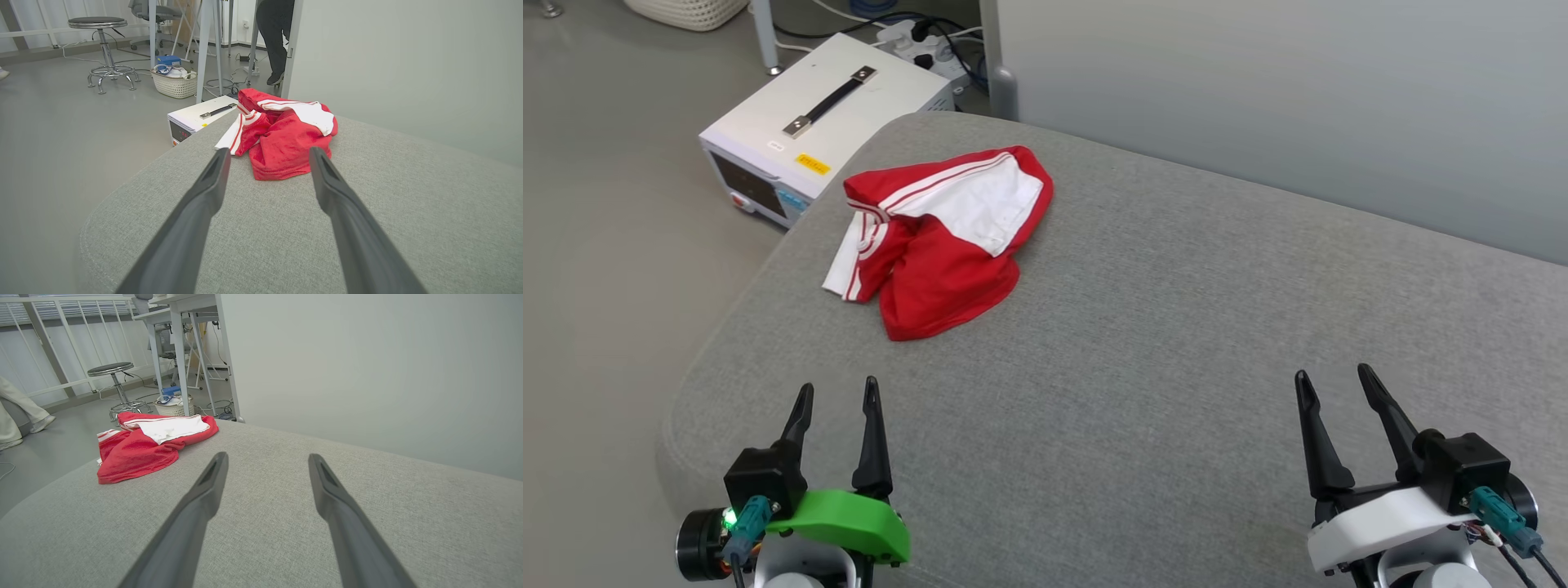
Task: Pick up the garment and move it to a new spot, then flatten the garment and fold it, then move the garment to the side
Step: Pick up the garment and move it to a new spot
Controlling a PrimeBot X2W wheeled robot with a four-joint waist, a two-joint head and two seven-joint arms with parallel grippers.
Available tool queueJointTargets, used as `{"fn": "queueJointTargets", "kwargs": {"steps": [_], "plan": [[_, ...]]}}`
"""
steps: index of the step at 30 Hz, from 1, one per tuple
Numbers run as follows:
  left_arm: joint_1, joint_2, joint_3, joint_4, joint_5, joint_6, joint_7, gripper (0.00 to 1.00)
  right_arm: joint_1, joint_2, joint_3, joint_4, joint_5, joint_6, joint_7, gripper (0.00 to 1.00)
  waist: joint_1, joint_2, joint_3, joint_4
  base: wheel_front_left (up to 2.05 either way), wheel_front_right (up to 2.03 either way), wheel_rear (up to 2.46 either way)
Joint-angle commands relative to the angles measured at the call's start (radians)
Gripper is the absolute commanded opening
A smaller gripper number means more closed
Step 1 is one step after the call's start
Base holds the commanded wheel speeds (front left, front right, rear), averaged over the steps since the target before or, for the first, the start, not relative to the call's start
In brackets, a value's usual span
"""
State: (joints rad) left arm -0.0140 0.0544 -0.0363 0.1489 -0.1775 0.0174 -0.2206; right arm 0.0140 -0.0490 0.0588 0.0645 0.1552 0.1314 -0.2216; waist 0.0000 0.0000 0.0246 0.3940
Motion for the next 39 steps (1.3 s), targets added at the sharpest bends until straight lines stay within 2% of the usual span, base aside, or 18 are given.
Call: {"fn": "queueJointTargets", "kwargs": {"steps": [1, 13, 17, 20, 23, 27, 31, 39], "plan": [[0.011, -0.004, -0.005, 0.004, -0.014, -0.002, -0.01, 1.0, 0.008, -0.001, 0.002, 0.004, 0.009, -0.001, -0.01, 1.0, 0.0, 0.0, 0.004, 0.027, 0.0, 0.0, 0.0], [0.008, -0.004, -0.012, 0.019, -0.026, -0.004, -0.038, 1.0, 0.001, -0.001, 0.02, 0.013, 0.018, -0.001, -0.037, 1.0, 0.0, 0.0, 0.031, 0.064, 0.0, 0.0, 0.0], [-0.013, -0.004, -0.023, 0.072, -0.035, -0.038, -0.041, 1.0, -0.007, -0.001, 0.028, 0.007, 0.005, -0.001, -0.04, 1.0, 0.0, 0.0, 0.061, 0.054, 0.0, 0.0, 0.0], [-0.066, -0.002, -0.035, 0.14, -0.051, -0.095, -0.041, 1.0, -0.021, -0.001, 0.031, 0.0, -0.017, -0.001, -0.04, 1.0, 0.0, 0.0, 0.097, 0.035, 0.0, 0.0, 0.0], [-0.153, 0.032, -0.063, 0.234, -0.056, -0.126, -0.039, 1.0, -0.039, -0.001, 0.036, -0.01, -0.037, -0.001, -0.04, 1.0, 0.0, 0.0, 0.138, 0.008, 0.0, 0.0, 0.0], [-0.306, 0.087, -0.101, 0.324, -0.09, -0.143, 0.035, 1.0, -0.061, -0.001, 0.045, -0.024, -0.058, -0.001, -0.04, 1.0, 0.0, 0.0, 0.194, -0.03, 0.0, 0.0, 0.0], [-0.484, 0.173, -0.192, 0.383, -0.15, -0.147, 0.174, 1.0, -0.089, -0.001, 0.06, -0.041, -0.075, -0.001, -0.04, 1.0, 0.0, 0.0, 0.259, -0.076, 0.0, 0.0, 0.0], [-0.754, 0.362, -0.36, 0.446, -0.404, -0.148, 0.495, 1.0, -0.155, -0.001, 0.084, -0.058, -0.092, -0.001, -0.04, 1.0, 0.0, 0.0, 0.378, -0.162, 0.0, 0.0, 0.0]]}}
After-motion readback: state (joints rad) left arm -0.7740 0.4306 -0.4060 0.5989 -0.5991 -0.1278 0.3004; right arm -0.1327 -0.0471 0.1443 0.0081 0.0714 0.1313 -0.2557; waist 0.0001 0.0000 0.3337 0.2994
